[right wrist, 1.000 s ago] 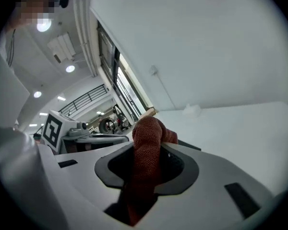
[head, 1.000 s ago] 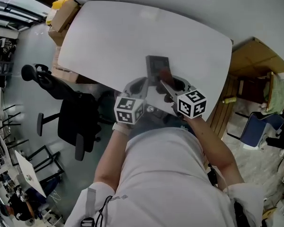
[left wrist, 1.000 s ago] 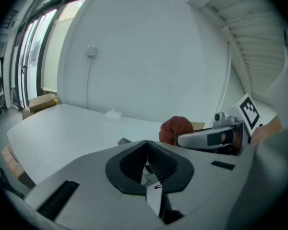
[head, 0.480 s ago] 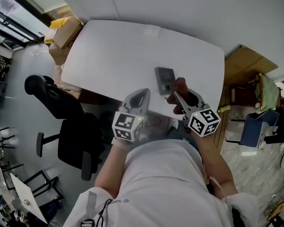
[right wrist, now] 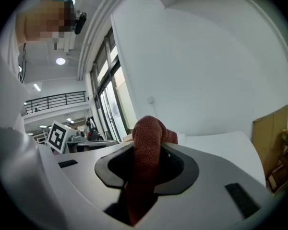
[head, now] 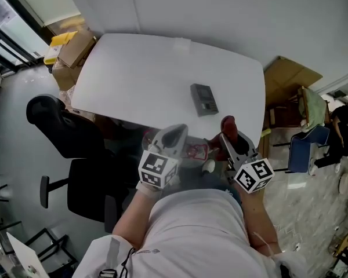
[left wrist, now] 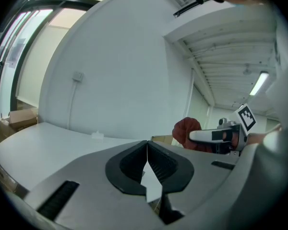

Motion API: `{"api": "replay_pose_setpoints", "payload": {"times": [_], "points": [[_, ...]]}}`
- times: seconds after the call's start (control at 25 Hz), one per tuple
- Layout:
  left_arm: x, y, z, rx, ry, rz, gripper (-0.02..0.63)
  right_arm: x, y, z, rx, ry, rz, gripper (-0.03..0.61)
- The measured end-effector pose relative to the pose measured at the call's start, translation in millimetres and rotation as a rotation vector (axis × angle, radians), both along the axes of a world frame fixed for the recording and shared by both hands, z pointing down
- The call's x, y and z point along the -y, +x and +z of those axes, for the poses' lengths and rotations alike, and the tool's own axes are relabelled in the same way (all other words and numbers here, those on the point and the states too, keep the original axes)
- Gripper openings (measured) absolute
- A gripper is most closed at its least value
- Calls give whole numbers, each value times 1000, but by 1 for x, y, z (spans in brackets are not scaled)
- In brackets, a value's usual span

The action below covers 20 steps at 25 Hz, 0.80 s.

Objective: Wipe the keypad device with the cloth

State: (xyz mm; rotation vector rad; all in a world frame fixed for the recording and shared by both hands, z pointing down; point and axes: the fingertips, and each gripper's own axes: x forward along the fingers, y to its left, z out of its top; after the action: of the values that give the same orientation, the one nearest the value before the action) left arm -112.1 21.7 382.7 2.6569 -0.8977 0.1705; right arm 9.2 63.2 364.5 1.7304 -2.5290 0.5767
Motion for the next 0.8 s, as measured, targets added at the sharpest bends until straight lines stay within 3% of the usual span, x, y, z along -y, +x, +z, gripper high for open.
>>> {"api": "replay_pose_setpoints", "payload": {"times": [0.36, 0.6, 0.8], "points": [[-22, 20, -32, -22, 58, 7, 11, -34, 0, -30, -50, 89, -30, 120], [-39, 53, -40, 2, 85, 24, 11, -45, 20, -43, -39, 147, -34, 120], [-50, 71, -48, 11, 98, 40, 11, -49, 38, -48, 28, 170, -26, 120]]}}
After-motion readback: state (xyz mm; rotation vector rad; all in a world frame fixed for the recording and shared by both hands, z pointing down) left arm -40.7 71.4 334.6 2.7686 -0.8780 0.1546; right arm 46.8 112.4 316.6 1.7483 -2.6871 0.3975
